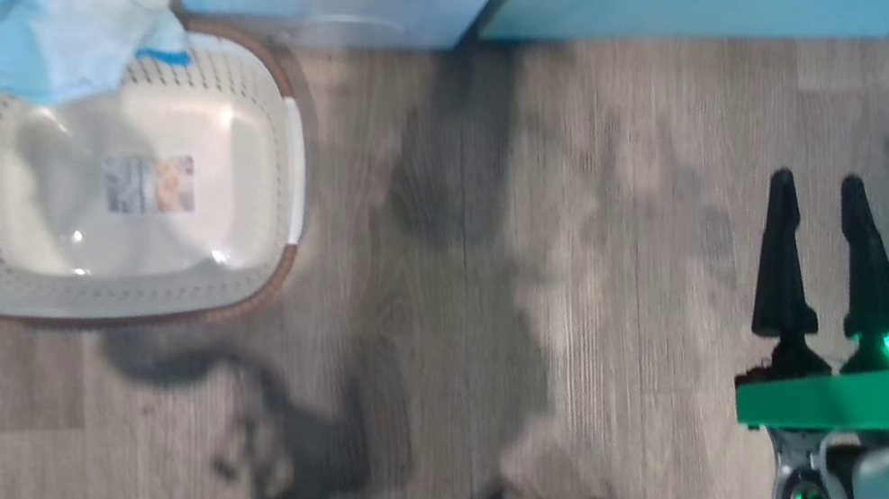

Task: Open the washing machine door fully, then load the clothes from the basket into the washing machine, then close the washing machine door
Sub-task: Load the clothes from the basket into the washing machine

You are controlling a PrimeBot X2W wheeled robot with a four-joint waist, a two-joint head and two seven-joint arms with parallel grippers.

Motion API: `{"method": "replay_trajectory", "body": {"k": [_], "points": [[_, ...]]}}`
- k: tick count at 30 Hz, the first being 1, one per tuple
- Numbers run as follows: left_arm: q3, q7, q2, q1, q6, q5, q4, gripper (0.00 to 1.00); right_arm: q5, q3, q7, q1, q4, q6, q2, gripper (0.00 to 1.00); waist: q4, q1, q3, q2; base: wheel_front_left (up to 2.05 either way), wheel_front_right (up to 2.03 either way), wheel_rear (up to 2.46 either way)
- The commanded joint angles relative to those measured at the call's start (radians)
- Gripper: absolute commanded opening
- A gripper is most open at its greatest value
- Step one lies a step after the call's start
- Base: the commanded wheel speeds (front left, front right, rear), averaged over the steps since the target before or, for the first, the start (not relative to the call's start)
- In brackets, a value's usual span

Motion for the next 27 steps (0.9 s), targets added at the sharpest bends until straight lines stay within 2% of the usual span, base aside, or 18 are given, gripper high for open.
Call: {"method": "replay_trajectory", "body": {"k": [1, 6, 14, 18, 24, 27], "points": [[0.028, -0.009, 0.039, 0.027, -0.001, -0.013, -0.039, 1.00, -0.013, 0.003, -0.006, 0.035, -0.021, 0.000, -0.001, 1.00, 0.027, 0.0001, -0.055, -0.0001, 0.00, 0.00, 0.00], [0.090, -0.010, 0.034, 0.180, 0.001, -0.008, -0.144, 1.00, -0.034, -0.022, -0.006, 0.073, -0.016, 0.000, -0.001, 1.00, 0.056, 0.0001, -0.119, -0.0001, 0.00, 0.00, 0.00], [0.249, -0.010, -0.013, 0.485, 0.058, 0.069, -0.363, 1.00, -0.049, -0.035, -0.006, 0.114, -0.010, 0.000, -0.001, 1.00, 0.090, 0.0001, -0.191, -0.0001, 0.00, 0.00, 0.00], [0.321, -0.010, -0.040, 0.610, 0.068, 0.101, -0.450, 1.00, -0.062, -0.041, -0.006, 0.125, -0.010, 0.000, -0.001, 1.00, 0.102, 0.0001, -0.214, -0.0001, 0.00, 0.00, 0.00], [0.421, -0.010, -0.110, 0.824, 0.076, 0.190, -0.571, 1.00, -0.078, -0.064, -0.006, 0.160, -0.006, 0.000, -0.001, 1.00, 0.142, 0.0001, -0.265, -0.0001, 0.00, 0.00, 0.00], [0.454, -0.010, -0.150, 0.903, 0.065, 0.216, -0.598, 1.00, -0.080, -0.070, -0.006, 0.175, -0.004, 0.000, -0.007, 1.00, 0.159, 0.0001, -0.290, -0.0001, 0.00, 0.00, 0.00]]}}
